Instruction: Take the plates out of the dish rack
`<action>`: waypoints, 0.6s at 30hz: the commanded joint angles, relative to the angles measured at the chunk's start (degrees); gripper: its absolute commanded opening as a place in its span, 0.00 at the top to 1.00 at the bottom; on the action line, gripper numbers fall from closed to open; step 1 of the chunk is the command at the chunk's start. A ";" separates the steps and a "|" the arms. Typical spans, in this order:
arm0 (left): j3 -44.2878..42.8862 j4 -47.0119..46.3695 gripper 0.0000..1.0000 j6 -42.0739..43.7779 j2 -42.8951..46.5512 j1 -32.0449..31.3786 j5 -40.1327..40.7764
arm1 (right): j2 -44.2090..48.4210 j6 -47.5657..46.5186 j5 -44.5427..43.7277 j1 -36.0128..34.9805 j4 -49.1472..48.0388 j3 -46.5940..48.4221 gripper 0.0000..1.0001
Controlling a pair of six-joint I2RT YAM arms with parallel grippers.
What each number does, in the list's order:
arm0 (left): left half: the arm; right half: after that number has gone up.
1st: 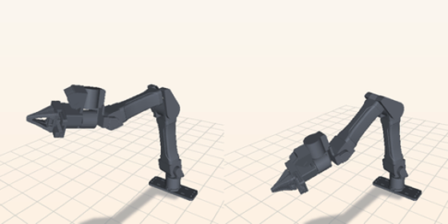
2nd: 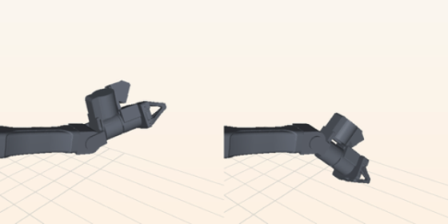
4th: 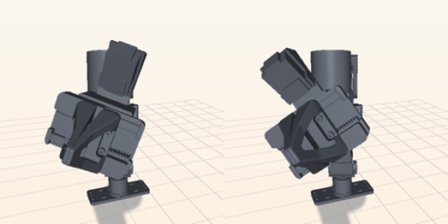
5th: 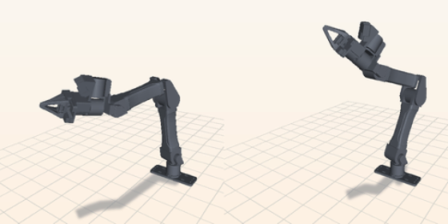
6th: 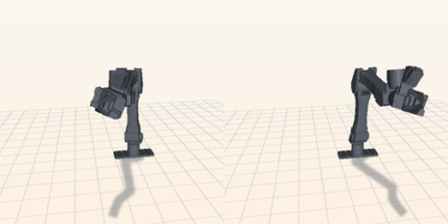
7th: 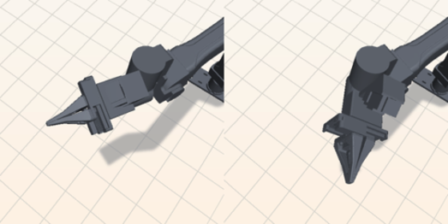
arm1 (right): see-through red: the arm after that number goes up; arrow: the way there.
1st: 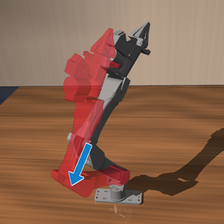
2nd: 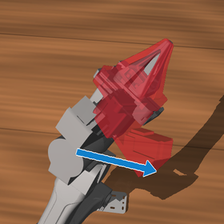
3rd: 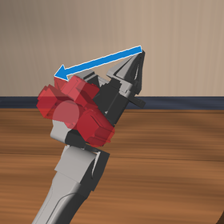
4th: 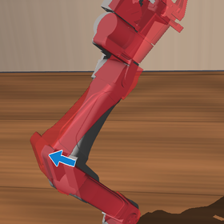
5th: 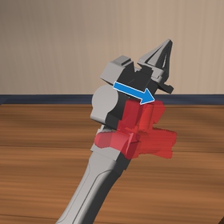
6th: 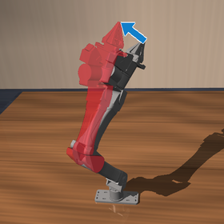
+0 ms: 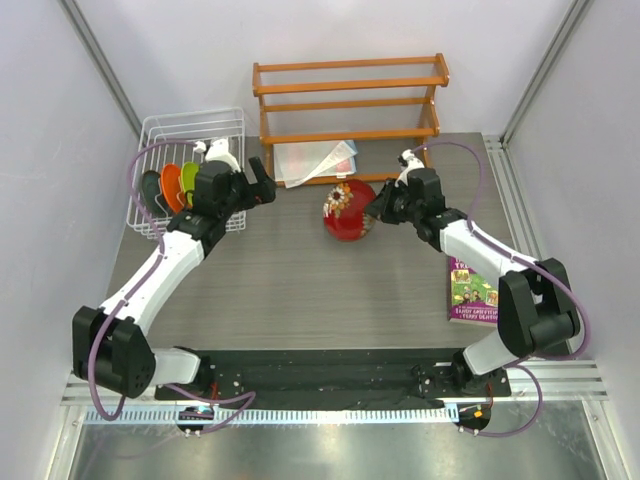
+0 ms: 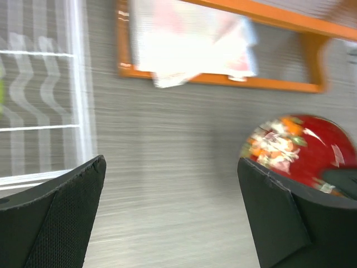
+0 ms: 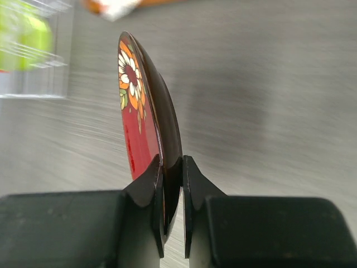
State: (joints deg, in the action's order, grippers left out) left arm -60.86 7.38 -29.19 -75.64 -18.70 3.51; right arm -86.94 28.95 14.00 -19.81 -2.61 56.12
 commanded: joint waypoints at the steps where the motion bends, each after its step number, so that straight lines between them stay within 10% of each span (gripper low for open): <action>1: -1.54 4.22 0.01 7.74 2.94 -0.02 14.05 | 2.56 -8.47 -7.93 0.21 12.97 0.40 0.99; 18: -1.72 4.58 0.01 11.00 2.95 7.71 20.23 | -3.06 -6.19 7.70 0.65 6.31 -9.98 0.99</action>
State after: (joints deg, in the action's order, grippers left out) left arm -60.95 12.95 -18.61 -72.75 -12.36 23.46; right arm -86.52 23.22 17.85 -18.90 4.67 46.68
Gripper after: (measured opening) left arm 0.994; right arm 0.158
